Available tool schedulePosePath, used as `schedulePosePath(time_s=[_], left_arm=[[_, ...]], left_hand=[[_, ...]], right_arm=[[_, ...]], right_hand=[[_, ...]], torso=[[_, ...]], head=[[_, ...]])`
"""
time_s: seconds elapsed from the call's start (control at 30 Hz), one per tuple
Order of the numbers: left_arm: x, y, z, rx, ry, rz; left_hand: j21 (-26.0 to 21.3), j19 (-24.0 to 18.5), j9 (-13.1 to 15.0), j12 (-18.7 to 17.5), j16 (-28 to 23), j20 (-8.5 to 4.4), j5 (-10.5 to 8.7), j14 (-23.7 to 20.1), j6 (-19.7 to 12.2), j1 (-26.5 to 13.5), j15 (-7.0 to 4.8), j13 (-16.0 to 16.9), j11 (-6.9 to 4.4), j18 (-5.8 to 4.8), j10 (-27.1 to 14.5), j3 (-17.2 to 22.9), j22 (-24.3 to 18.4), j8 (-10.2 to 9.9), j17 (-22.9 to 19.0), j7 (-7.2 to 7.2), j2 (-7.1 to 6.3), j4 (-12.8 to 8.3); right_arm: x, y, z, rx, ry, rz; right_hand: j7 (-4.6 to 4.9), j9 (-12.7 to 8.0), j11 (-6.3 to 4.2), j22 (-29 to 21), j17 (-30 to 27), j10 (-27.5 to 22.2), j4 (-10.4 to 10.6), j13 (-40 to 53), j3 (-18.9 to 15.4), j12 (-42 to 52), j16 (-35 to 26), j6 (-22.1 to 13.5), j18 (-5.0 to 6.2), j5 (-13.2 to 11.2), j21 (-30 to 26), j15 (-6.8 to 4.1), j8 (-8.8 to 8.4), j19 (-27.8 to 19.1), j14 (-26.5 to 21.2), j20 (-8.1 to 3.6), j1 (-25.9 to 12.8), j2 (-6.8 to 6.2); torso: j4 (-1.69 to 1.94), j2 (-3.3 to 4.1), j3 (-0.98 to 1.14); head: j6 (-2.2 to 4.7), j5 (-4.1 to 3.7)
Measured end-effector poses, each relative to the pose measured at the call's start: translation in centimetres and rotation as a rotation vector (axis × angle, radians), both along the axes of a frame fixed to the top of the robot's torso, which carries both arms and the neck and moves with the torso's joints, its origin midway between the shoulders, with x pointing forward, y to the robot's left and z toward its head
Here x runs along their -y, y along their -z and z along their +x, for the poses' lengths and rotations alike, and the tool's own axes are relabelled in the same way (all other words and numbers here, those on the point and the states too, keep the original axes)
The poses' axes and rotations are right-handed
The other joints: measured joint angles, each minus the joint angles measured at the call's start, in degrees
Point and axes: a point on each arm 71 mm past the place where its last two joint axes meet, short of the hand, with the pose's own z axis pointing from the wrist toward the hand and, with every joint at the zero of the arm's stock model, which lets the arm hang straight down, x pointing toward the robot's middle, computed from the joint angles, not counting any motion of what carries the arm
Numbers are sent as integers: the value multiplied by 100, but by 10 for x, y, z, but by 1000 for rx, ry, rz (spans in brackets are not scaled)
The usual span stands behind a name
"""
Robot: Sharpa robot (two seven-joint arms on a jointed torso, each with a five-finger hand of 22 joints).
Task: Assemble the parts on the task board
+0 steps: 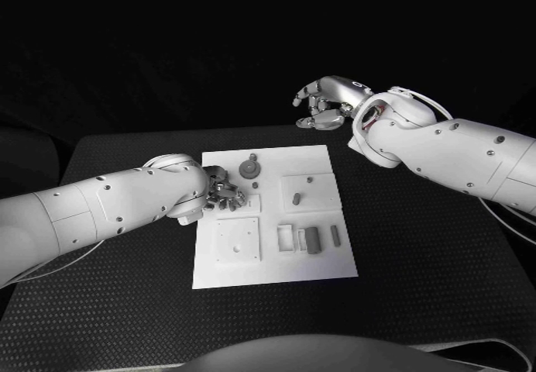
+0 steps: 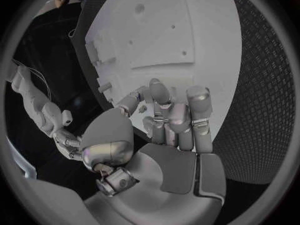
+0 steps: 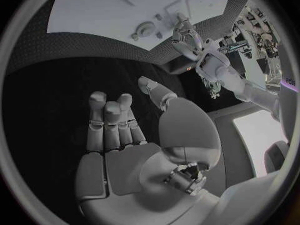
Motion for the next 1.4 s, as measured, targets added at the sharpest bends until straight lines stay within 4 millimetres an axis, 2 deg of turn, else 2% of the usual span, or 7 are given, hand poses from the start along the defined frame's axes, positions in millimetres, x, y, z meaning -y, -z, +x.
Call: schedulePosePath(time_s=[0.5,0.7,1.4], left_arm=[[1,0,2,-6,7,9],[2,1,2,-4,10,19],[2,0,4,-1,11,20]], left_hand=[[0,-9,8,0,0,9,-12,-12,-1,0,-12,1,0,0,0,-16,4,1,-5,0,0,-16],[0,-9,7,0,0,10,-96,-12,-1,0,-12,-6,4,1,-4,-16,3,1,-13,-1,0,-17],[0,-10,22,0,0,11,-166,-11,-1,0,-11,-19,16,1,-15,-9,2,0,-35,-1,0,-9]], right_arm=[[0,0,0,-1,0,0],[-1,0,0,-2,-1,-1],[0,1,1,-6,0,-3]], right_hand=[[0,0,0,0,1,0,0,-5,0,0,0,0,0,0,0,0,0,-1,0,2,0,0],[0,-4,0,0,1,0,0,-5,0,0,0,0,0,0,0,0,0,-2,0,2,0,0],[0,-9,0,0,-4,0,0,-4,0,0,0,0,0,0,0,0,0,-4,0,4,0,0]], torso=[[-1,0,4],[-4,1,4],[2,1,-1]], head=[[-3,-12],[-7,-9],[-18,-35]])
